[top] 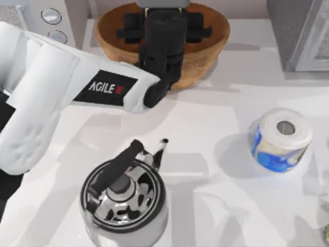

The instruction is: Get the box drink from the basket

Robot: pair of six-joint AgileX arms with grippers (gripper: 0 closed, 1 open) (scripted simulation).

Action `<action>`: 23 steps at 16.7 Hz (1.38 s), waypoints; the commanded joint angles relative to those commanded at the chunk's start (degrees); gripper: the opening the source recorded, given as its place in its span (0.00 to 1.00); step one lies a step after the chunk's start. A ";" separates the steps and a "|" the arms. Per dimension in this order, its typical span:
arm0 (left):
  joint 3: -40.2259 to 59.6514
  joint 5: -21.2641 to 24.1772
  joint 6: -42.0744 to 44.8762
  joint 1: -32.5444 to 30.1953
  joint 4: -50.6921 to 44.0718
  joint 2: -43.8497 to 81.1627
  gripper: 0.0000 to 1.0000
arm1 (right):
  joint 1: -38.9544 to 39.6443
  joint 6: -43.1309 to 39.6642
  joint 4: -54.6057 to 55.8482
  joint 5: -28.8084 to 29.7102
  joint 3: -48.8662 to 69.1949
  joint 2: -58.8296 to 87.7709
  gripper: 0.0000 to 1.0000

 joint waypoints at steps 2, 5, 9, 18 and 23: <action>0.00 0.00 0.00 0.00 0.00 0.00 0.17 | 0.00 0.00 0.00 0.00 0.00 0.00 1.00; 0.00 0.00 0.00 0.00 0.00 0.00 0.00 | 0.00 0.00 0.00 0.00 0.00 0.00 1.00; 0.00 0.00 0.00 0.00 0.00 0.00 0.00 | 0.00 0.00 0.00 0.00 0.00 0.00 1.00; 4.66 -0.05 0.48 -0.47 -6.37 -2.94 0.00 | 0.00 0.00 0.00 0.00 0.00 0.00 1.00; 11.54 0.15 0.18 -0.77 -21.62 -7.44 0.00 | 0.00 0.00 0.00 0.00 0.00 0.00 1.00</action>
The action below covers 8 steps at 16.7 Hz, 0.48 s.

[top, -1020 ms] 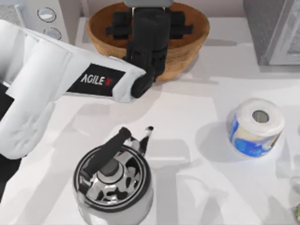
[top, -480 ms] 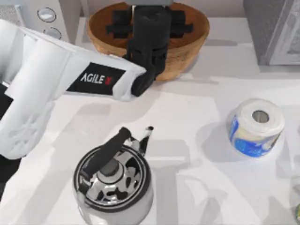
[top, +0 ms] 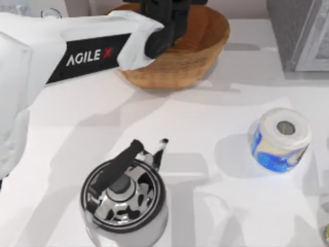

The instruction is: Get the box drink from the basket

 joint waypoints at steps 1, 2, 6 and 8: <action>1.67 -0.01 -0.06 -0.03 -2.54 -1.03 0.00 | 0.00 0.00 0.00 0.00 0.00 0.00 1.00; 3.18 -0.02 -0.08 -0.02 -4.52 -2.19 0.00 | 0.00 0.00 0.00 0.00 0.00 0.00 1.00; 5.59 -0.43 -0.03 0.43 -7.06 -4.30 0.00 | 0.00 0.00 0.00 0.00 0.00 0.00 1.00; 5.53 -0.44 0.07 0.41 -6.93 -4.15 0.00 | 0.00 0.00 0.00 0.00 0.00 0.00 1.00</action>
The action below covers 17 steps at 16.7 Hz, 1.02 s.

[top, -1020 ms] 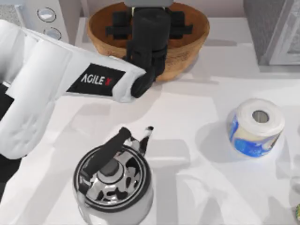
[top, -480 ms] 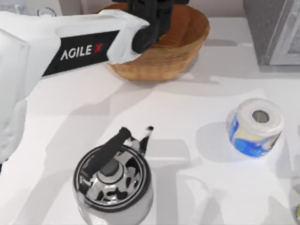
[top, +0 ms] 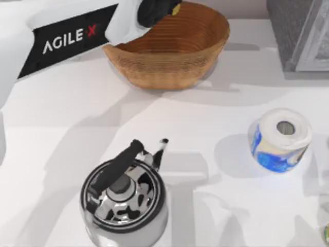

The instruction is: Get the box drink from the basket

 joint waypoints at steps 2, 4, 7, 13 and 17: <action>-0.56 0.24 0.06 0.06 -0.16 -0.51 0.00 | 0.00 0.00 0.00 0.00 0.00 0.00 1.00; -3.41 1.43 0.37 0.46 -0.91 -2.90 0.00 | 0.00 0.00 0.00 0.00 0.00 0.00 1.00; -11.02 4.43 1.06 1.98 -2.59 -10.10 0.00 | 0.00 0.00 0.00 0.00 0.00 0.00 1.00; -33.95 12.31 2.21 8.96 -5.84 -36.04 0.00 | 0.00 0.00 0.00 0.00 0.00 0.00 1.00; -51.92 18.05 2.56 15.78 -7.59 -59.36 0.00 | 0.00 0.00 0.00 0.00 0.00 0.00 1.00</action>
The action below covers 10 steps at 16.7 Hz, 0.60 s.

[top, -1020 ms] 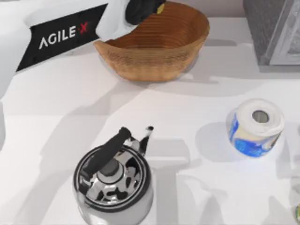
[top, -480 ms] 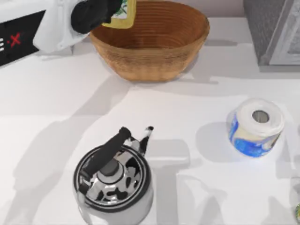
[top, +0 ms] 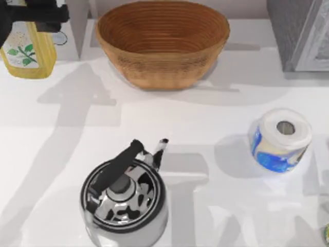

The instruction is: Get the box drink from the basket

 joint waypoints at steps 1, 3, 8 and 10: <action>-4.88 1.47 0.06 1.80 -0.41 -6.68 0.00 | 0.00 0.00 0.00 0.00 0.00 0.00 1.00; -14.78 4.37 0.18 5.41 -1.24 -20.22 0.00 | 0.00 0.00 0.00 0.00 0.00 0.00 1.00; -36.98 10.67 0.41 13.84 -3.38 -48.00 0.00 | 0.00 0.00 0.00 0.00 0.00 0.00 1.00; -43.35 12.53 0.50 16.50 -4.12 -55.04 0.00 | 0.00 0.00 0.00 0.00 0.00 0.00 1.00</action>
